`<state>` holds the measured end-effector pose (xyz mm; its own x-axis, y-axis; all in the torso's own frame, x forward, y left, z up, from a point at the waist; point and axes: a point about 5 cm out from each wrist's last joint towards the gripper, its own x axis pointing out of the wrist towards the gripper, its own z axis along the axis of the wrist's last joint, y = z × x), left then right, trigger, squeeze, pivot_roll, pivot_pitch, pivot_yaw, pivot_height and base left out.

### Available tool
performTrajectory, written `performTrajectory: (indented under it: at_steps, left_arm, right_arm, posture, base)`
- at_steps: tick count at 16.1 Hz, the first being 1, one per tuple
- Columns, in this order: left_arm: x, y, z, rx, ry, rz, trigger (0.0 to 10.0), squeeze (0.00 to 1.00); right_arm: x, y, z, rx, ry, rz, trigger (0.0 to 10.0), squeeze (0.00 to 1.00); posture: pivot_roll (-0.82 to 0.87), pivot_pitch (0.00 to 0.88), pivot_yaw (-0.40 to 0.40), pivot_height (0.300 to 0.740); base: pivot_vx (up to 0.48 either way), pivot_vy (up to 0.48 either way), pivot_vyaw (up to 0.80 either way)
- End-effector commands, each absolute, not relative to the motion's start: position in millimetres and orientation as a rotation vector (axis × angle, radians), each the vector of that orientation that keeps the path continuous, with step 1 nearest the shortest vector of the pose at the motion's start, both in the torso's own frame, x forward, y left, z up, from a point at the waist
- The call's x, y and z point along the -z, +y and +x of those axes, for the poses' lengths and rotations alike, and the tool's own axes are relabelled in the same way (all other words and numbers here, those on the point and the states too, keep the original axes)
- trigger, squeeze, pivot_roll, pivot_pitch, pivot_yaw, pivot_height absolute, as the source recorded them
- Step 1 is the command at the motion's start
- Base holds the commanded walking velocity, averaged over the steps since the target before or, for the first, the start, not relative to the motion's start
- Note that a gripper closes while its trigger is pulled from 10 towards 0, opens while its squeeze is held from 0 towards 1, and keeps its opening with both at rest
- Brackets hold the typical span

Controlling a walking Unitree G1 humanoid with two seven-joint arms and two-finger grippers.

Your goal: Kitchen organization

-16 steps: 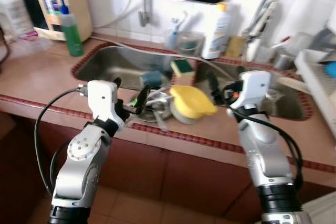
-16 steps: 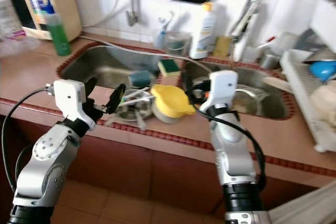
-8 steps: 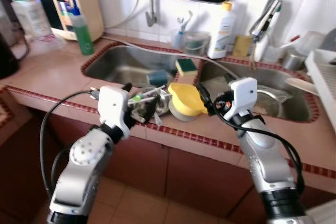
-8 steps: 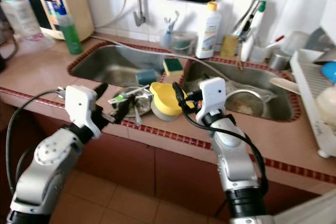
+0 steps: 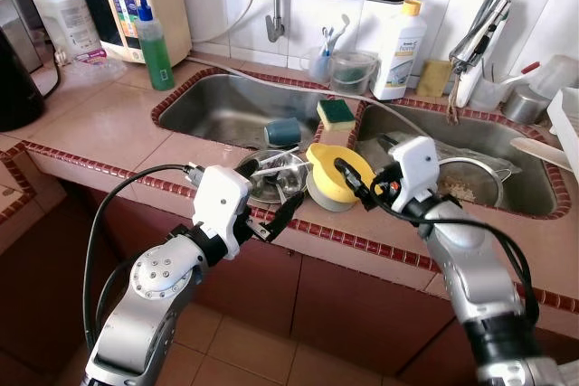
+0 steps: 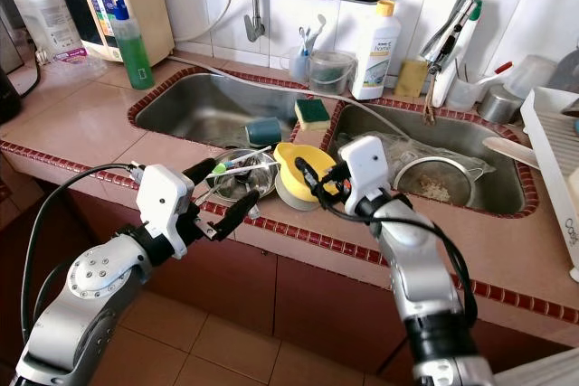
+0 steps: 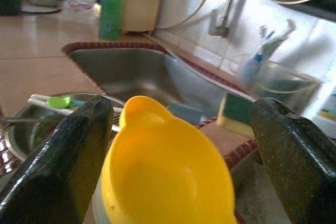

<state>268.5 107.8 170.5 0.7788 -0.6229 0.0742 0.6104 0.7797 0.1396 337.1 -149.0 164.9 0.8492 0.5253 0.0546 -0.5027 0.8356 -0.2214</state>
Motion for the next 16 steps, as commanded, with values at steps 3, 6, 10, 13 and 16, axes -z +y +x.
performTrajectory:
  at_steps: [3,6,10,13,16]
  left_arm:
    - [-181.4,107.1,269.0,0.667,-0.148,0.117,10.0,0.00]
    - [-179.2,107.3,265.5,0.660,-0.143,0.129,10.0,0.00]
    - [-179.7,109.0,264.1,0.639,-0.143,0.126,10.0,0.00]
    - [-179.8,108.7,262.7,0.626,-0.142,0.121,10.0,0.00]
    - [-179.7,108.6,262.7,0.620,-0.142,0.117,10.0,0.00]
  right_arm:
    - [-165.4,-144.3,346.9,-0.632,-0.071,-0.224,10.0,0.00]
    - [-162.0,-137.8,350.9,-0.728,-0.022,-0.149,10.0,0.00]
    - [-152.5,-138.0,353.0,-0.774,0.036,-0.149,10.0,0.00]
    - [-143.5,-140.3,356.4,-0.787,0.107,-0.121,10.0,0.00]
    - [-139.8,-143.3,357.0,-0.793,0.138,-0.114,8.5,0.00]
  posture:
    - [-0.05,0.013,-0.030,0.740]
    - [-0.03,0.016,-0.048,0.740]
    - [-0.01,0.018,-0.064,0.740]
    - [-0.01,0.020,-0.072,0.740]
    - [-0.01,0.022,-0.075,0.740]
  base:
    - [0.000,0.000,0.00]
    - [0.000,0.000,0.00]
    - [0.000,0.000,0.00]
    - [0.000,0.000,0.00]
    - [0.000,0.000,0.00]
